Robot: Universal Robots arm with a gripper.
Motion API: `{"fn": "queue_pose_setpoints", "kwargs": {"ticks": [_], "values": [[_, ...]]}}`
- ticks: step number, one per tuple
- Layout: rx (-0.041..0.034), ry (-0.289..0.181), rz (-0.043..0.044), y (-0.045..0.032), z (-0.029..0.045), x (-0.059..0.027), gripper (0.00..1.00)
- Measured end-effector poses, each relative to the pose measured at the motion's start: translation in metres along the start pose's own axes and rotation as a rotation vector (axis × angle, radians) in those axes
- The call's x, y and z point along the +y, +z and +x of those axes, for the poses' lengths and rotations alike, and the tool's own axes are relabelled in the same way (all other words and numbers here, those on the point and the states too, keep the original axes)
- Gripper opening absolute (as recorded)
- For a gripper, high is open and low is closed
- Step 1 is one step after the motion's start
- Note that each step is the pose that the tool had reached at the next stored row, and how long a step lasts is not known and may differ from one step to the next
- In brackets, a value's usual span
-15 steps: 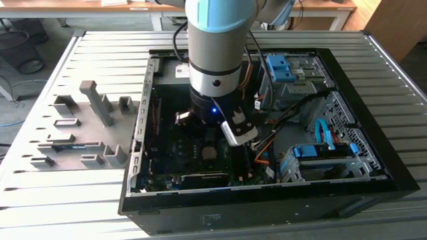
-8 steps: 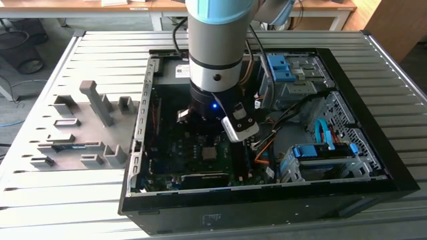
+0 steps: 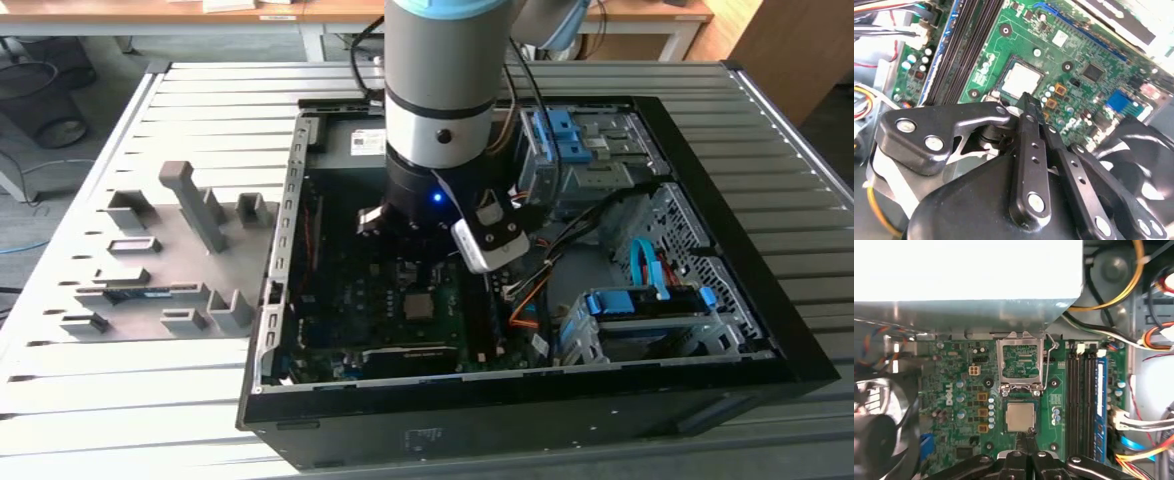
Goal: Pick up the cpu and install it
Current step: 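Place the cpu into insertion slot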
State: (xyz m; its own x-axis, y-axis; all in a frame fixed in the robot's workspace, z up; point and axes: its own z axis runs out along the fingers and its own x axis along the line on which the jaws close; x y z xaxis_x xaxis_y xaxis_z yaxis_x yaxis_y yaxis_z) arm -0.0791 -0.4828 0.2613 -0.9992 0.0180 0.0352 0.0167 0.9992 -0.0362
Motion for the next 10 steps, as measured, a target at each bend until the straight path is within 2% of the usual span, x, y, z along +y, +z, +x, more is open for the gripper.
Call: {"fn": "queue_pose_setpoints", "kwargs": {"ticks": [8,10], "values": [[0.0002,0.0,-0.0009,-0.0367,0.0012,-0.0014,0.1],[0.0,0.0,-0.005,-0.038,0.0012,-0.0016,0.1]]}}
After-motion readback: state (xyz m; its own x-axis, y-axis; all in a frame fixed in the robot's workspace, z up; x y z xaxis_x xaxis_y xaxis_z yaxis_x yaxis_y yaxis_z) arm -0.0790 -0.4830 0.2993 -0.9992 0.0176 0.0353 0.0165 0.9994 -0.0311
